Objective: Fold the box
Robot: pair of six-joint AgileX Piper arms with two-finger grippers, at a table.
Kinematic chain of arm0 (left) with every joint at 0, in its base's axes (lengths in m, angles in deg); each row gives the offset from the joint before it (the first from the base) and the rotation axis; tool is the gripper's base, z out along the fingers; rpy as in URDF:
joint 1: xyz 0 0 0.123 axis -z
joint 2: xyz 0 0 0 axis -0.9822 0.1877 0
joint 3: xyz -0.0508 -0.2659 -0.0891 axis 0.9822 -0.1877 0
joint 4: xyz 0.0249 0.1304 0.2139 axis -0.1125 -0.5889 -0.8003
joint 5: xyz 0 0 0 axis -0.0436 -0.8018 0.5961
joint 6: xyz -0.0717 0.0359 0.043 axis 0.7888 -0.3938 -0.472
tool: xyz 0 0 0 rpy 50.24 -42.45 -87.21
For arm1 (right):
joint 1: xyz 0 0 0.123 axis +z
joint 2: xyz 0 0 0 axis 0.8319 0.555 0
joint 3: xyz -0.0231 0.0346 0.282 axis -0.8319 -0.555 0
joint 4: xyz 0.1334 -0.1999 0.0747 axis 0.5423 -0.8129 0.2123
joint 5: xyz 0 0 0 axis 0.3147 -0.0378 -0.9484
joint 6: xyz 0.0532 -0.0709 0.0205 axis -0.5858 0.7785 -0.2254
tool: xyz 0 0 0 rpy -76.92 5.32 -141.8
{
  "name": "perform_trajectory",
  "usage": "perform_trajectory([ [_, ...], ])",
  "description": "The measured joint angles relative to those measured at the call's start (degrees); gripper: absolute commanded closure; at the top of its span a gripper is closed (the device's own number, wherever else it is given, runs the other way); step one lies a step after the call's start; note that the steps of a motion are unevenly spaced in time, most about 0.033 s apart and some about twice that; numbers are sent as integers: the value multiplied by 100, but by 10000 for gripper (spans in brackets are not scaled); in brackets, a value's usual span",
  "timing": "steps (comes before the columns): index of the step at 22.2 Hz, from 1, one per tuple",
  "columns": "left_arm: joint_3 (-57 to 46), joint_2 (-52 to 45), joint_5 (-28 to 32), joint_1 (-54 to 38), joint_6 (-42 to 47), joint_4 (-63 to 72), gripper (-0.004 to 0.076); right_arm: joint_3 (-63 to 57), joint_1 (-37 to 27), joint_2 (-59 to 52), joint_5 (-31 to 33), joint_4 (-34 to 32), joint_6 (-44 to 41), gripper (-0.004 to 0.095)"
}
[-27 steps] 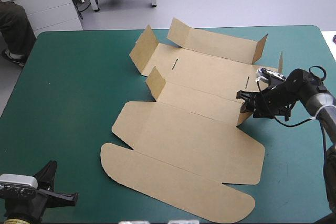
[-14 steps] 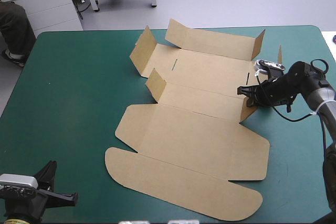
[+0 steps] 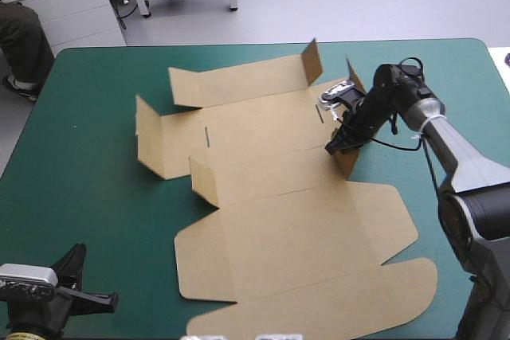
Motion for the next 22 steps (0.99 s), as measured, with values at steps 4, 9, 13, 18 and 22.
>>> perform_trajectory([
  [4, 0, 0, 0, 0, 0, 0, 734, 737, 373, 444, 196, -78, 908, 928],
  [9, 0, 0, 0, 0, 0, 0, 734, 1594, 714, 937, 264, -102, 2069, 928],
  [13, 0, 0, 0, 0, 0, 0, 734, 1839, 1030, 1081, 91, -146, 3170, 927],
  [18, 0, 0, 0, 0, 0, 0, 734, 1838, 1519, 1107, -403, -135, 3848, 916],
  [22, 0, 0, 29, 0, 0, 0, 734, 1838, 1604, 1114, -650, -82, 3906, 654],
])
